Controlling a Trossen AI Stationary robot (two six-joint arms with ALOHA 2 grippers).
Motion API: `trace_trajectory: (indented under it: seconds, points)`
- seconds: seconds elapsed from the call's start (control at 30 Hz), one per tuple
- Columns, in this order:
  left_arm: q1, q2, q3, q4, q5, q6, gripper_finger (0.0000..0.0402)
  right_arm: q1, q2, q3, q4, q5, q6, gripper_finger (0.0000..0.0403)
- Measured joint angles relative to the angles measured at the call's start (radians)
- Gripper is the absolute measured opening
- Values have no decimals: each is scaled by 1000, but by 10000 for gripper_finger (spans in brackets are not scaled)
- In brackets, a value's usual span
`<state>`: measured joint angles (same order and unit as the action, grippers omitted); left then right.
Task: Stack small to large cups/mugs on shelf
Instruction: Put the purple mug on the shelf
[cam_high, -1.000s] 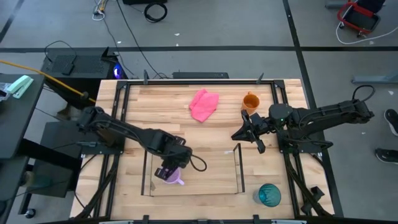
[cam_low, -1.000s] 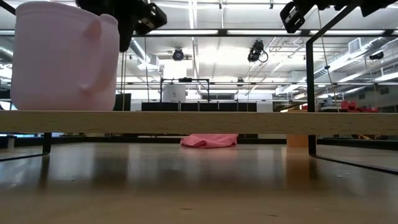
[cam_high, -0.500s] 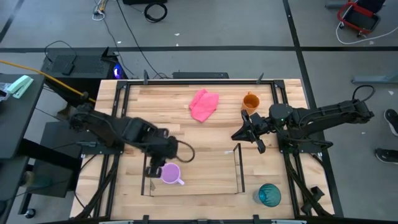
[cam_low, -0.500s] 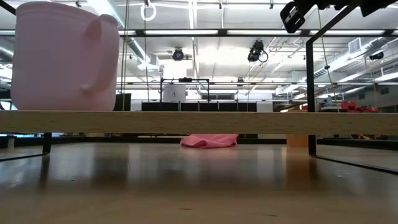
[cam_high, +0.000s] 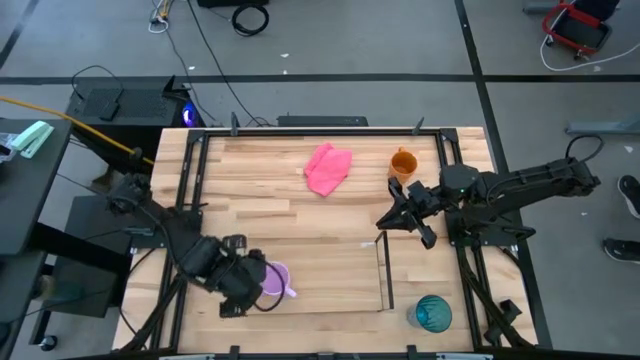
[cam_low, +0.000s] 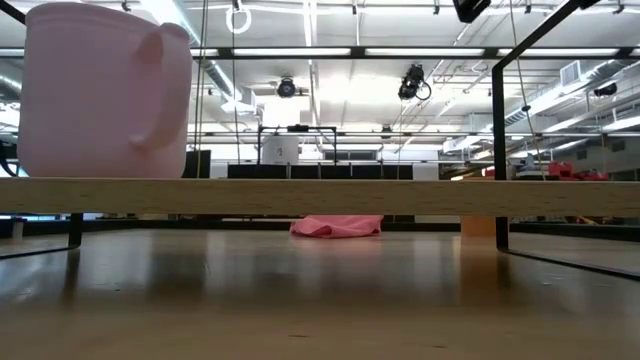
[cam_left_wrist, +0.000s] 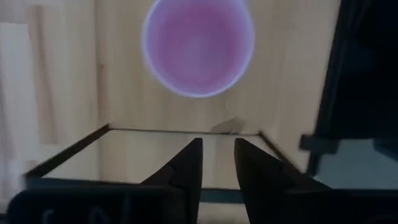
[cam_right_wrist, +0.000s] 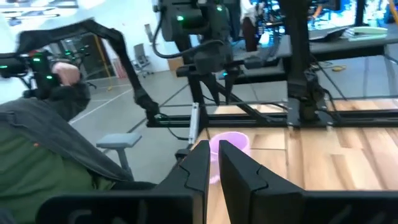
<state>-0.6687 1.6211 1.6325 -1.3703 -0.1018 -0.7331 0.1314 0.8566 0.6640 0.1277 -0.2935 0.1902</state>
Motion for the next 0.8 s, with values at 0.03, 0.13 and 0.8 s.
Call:
trace_trajectory:
  seconds: [0.03,0.13,0.8]
  points:
    - [-10,0,-5,35,-5,-15,98,13,0,4,0,0,0,41]
    - [-36,0,-21,156,-22,-17,99,56,8,19,3,0,-2,41]
    - [-77,0,-254,475,-37,-473,68,245,144,124,-119,15,1,24]
